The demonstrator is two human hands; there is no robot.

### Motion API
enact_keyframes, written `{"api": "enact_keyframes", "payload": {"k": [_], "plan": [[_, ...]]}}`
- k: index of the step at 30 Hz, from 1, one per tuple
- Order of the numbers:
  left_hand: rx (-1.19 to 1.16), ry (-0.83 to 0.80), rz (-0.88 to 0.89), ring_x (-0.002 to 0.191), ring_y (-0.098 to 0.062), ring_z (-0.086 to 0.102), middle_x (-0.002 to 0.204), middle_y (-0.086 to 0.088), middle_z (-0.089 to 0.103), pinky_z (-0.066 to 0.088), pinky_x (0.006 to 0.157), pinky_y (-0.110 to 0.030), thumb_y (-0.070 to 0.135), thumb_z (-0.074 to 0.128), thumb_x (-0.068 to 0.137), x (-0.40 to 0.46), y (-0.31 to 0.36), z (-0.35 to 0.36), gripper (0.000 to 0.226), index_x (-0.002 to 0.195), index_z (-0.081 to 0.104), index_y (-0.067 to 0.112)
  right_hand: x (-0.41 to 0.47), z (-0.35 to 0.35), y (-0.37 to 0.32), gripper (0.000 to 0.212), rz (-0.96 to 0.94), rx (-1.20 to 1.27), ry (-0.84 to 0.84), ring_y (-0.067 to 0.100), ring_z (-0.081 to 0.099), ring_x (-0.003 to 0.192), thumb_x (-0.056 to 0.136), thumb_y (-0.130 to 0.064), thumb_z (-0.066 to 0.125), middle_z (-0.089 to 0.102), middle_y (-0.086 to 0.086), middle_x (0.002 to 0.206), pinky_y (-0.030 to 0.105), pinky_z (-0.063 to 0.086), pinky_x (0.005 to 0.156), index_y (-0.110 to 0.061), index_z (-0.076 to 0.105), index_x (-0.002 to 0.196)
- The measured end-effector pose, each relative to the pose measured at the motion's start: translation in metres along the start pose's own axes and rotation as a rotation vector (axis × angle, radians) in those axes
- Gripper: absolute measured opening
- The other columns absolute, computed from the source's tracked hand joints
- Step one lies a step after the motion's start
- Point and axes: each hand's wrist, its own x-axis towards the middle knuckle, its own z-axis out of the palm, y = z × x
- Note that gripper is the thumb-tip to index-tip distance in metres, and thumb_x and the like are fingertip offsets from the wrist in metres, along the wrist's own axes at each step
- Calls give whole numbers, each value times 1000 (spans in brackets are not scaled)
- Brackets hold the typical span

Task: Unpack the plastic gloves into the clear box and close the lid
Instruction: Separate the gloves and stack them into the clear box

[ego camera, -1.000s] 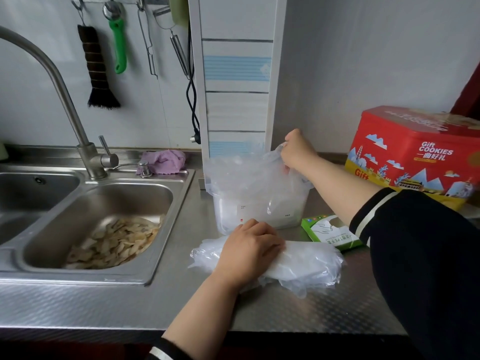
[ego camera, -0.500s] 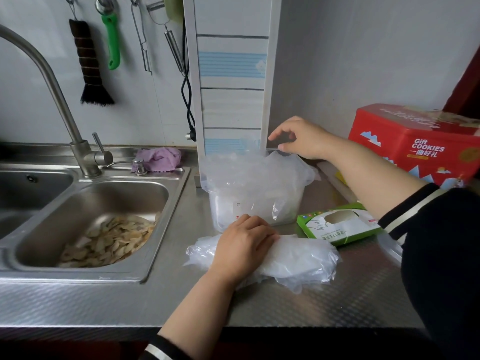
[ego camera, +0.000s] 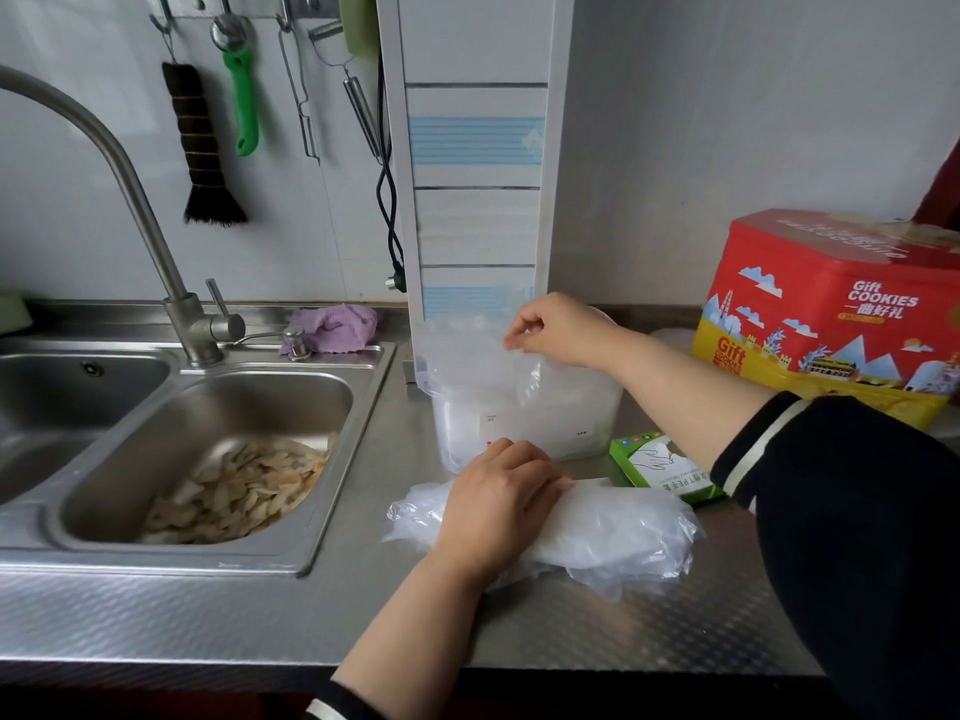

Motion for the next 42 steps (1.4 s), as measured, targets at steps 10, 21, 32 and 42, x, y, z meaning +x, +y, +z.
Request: {"api": "enact_keyframes", "payload": {"k": [10, 21, 32, 42], "plan": [[-17, 9, -17, 76, -15, 54, 86, 9, 62, 45, 64, -28, 34, 55, 93, 1, 1, -2, 24, 85, 72, 20, 14, 23, -5, 53, 173, -162, -306, 26, 59, 85, 93, -45, 54, 67, 12, 101, 31, 45, 77, -3, 54, 125], [-26, 156, -178, 76, -17, 57, 81, 6, 64, 44, 64, -30, 34, 48, 96, 0, 1, -3, 28, 86, 68, 17, -55, -6, -11, 23, -204, 238, 506, 4, 46, 59, 93, -37, 58, 52, -8, 65, 26, 41, 63, -16, 65, 92], [-247, 346, -402, 67, -12, 60, 73, 10, 63, 47, 61, -29, 44, 45, 94, -1, 9, -12, 35, 86, 64, 15, -123, 20, -9, 95, -202, -162, -298, 4, 44, 115, 80, -35, 73, 46, -15, 133, 24, 38, 98, -55, 5, 144], [-432, 399, -478, 74, -5, 61, 84, 18, 64, 45, 65, -15, 51, 51, 85, 1, 15, -20, 15, 98, 49, 44, -102, 11, -16, 13, -41, 518, -25, 10, 67, 76, 93, -13, 60, 71, -2, 76, 22, 54, 76, -7, 66, 83]]}}
